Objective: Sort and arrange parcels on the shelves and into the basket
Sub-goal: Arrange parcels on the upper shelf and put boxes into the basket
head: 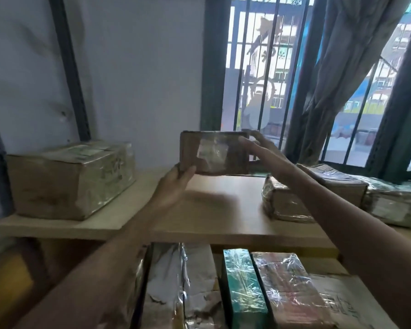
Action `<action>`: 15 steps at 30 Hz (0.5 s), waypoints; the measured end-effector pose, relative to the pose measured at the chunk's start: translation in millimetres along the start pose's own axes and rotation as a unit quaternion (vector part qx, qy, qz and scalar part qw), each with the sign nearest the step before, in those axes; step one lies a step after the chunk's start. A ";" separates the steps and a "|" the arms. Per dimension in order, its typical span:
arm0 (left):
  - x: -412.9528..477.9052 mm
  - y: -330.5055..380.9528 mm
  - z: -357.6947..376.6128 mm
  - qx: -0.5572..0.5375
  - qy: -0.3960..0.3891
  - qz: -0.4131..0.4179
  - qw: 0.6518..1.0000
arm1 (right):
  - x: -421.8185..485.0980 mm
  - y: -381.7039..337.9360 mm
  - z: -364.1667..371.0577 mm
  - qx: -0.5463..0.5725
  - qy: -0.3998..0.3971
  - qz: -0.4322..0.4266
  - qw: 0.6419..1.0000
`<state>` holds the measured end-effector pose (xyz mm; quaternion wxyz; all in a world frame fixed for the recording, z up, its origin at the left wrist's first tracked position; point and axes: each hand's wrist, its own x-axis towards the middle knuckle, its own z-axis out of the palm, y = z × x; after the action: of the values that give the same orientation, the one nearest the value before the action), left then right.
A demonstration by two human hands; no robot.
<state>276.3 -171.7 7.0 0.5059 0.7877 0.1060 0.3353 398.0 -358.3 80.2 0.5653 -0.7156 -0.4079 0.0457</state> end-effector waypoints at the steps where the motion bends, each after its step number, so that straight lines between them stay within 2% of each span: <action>1: 9.2 7.7 -7.1 -0.023 0.038 -0.011 0.999 | 2.3 -7.6 2.0 0.007 -0.013 -0.019 1.000; 4: 26.8 25.4 -24.1 -0.084 0.070 0.006 0.994 | 9.4 -21.4 13.4 -0.088 -0.014 -0.098 0.991; 6: 28.2 32.7 -28.3 -0.078 0.064 0.054 0.993 | 13.9 -24.1 15.9 -0.140 0.039 -0.137 0.980; 9: 22.0 35.3 -26.6 -0.036 0.042 0.108 0.993 | 17.7 -28.0 12.0 -0.077 0.138 -0.150 0.976; 15: 10.4 26.6 -19.8 -0.008 -0.094 0.129 0.987 | 16.9 -15.5 12.3 -0.114 0.159 -0.118 0.974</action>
<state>267.0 -164.4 39.6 0.4727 0.8184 -0.0469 0.3233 394.5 -337.6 95.6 0.5390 -0.7203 -0.3965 -0.1826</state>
